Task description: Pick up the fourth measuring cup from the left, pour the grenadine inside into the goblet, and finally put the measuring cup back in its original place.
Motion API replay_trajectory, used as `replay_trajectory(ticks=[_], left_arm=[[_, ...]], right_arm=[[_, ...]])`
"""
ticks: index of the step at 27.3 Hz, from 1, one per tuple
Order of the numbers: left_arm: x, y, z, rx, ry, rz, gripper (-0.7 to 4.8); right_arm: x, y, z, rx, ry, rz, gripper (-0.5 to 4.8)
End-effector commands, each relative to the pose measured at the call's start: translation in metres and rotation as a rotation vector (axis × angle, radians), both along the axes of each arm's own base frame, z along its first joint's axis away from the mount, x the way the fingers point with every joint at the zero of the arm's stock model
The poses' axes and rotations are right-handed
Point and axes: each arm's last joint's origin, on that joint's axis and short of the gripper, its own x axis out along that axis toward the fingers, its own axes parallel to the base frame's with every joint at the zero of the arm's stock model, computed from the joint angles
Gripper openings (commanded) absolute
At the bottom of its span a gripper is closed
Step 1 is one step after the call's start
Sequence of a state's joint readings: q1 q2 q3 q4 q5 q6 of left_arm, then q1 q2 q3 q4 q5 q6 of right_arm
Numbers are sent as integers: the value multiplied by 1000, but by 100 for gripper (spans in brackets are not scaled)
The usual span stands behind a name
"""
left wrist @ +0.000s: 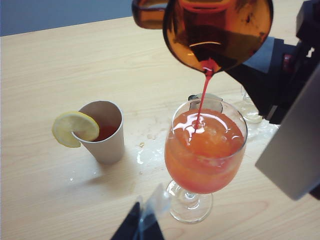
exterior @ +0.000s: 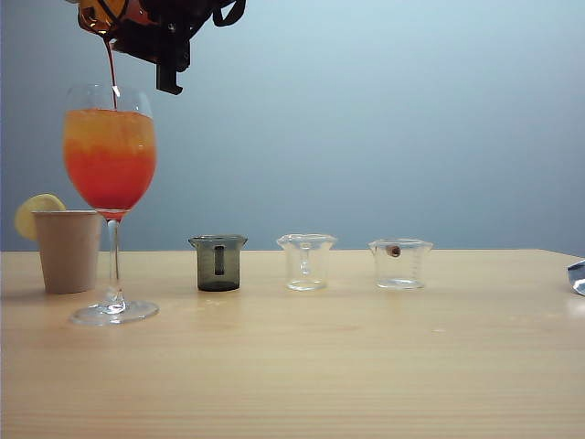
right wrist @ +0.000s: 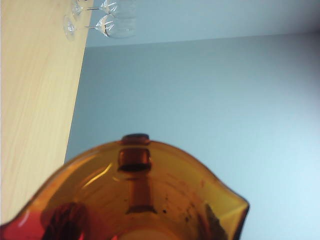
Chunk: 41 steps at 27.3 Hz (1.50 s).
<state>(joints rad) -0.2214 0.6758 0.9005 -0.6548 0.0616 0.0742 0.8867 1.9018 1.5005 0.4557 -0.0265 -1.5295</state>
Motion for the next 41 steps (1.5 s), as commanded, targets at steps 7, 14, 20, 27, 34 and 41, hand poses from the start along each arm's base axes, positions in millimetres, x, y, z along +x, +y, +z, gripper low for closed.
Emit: replay_trajectory(ticks=[7, 14, 20, 27, 34, 41], left_arm=[[0, 0, 1, -5, -9, -3, -4], [0, 0, 1, -5, -9, -3, -4], [0, 0, 1, -5, -9, -3, -4], [0, 0, 1, -5, -9, -3, -4], [0, 0, 1, -5, -9, -3, -4], [0, 0, 1, -5, -9, -3, -4]], right_arm=[[-2, -1, 11, 29, -70, -2, 156], [-4, 0, 11, 12, -92, 4, 155], [-7, 3, 11, -13, -125, 8, 147], [-7, 3, 11, -60, -188, 3, 147], [-7, 3, 11, -91, -229, 6, 147], [-7, 3, 11, -107, -251, 3, 147]])
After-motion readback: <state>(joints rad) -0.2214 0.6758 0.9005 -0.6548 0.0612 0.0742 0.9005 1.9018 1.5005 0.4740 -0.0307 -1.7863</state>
